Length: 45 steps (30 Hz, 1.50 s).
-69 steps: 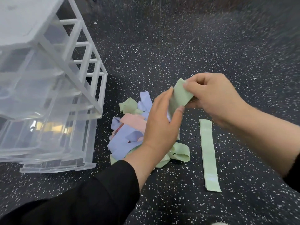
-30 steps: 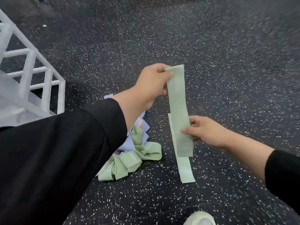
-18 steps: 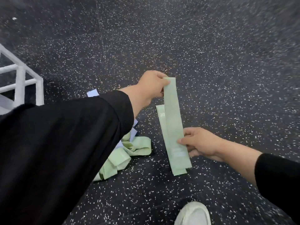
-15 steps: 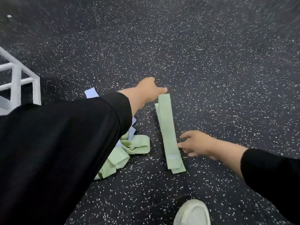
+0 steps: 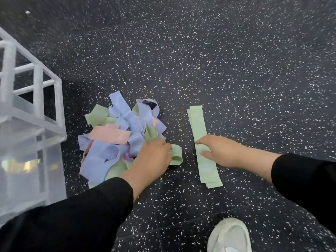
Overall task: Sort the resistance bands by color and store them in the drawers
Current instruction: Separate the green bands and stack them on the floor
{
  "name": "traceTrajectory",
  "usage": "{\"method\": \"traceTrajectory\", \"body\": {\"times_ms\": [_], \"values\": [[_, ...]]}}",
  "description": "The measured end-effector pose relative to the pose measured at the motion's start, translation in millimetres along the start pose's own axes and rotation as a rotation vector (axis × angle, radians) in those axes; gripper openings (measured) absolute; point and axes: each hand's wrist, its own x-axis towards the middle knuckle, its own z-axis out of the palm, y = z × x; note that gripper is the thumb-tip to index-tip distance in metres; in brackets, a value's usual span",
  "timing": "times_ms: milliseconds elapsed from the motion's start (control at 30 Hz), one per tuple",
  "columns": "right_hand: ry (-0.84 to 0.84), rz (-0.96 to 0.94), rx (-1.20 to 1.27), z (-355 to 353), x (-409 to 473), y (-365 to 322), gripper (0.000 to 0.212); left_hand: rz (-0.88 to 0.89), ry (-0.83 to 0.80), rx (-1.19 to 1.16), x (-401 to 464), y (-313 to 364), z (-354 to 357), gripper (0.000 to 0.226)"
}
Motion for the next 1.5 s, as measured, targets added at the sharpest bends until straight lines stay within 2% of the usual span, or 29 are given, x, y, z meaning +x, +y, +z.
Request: {"method": "traceTrajectory", "body": {"times_ms": [133, 233, 467, 600, 733, 933, 1033, 1133, 1233, 1300, 1367, 1500], "values": [[-0.032, -0.161, 0.009, 4.3, 8.5, -32.3, 0.052, 0.006, -0.02, 0.048, -21.2, -8.9, 8.0, 0.03], [-0.142, -0.255, -0.127, 13.2, 17.8, -47.3, 0.052, 0.014, -0.023, 0.061, -32.4, -15.9, 11.7, 0.027], [-0.298, -0.185, -0.419, 30.4, 22.8, -58.4, 0.055, 0.004, -0.088, 0.072, -51.5, -26.1, 16.4, 0.028], [-0.229, -0.17, -0.395, 34.8, 24.5, -56.7, 0.051, -0.004, -0.106, 0.068, -58.0, -30.7, 17.2, 0.034], [-0.075, -0.173, -0.333, 30.1, 34.3, -54.6, 0.036, -0.008, -0.06, 0.085, -60.1, -31.1, 16.2, 0.029], [0.169, -0.203, -0.095, 11.7, 40.9, -57.4, 0.024, -0.047, 0.006, 0.064, -53.3, -31.6, 14.6, 0.024], [0.166, -0.183, -0.094, 7.9, 41.3, -55.5, 0.019, -0.112, 0.015, 0.066, -46.7, -30.9, 12.1, 0.026], [0.171, -0.173, -0.098, 7.6, 41.3, -54.2, 0.017, -0.183, 0.087, -0.036, -42.0, -27.8, 7.0, 0.033], [0.086, -0.158, -0.131, 7.2, 40.6, -56.6, 0.017, -0.227, 0.197, -0.172, -34.3, -30.5, -1.9, 0.024], [0.041, -0.169, -0.133, 8.3, 40.5, -59.1, 0.017, -0.205, 0.227, -0.101, -23.8, -37.2, -6.7, 0.024], [0.027, -0.174, -0.126, 10.1, 40.2, -61.1, 0.021, -0.178, 0.176, 0.005, -10.3, -44.6, -9.1, 0.024], [-0.018, -0.182, -0.114, 10.2, 39.3, -63.7, 0.022, -0.131, -0.056, 0.182, 8.8, -51.6, -20.2, 0.03]]}}
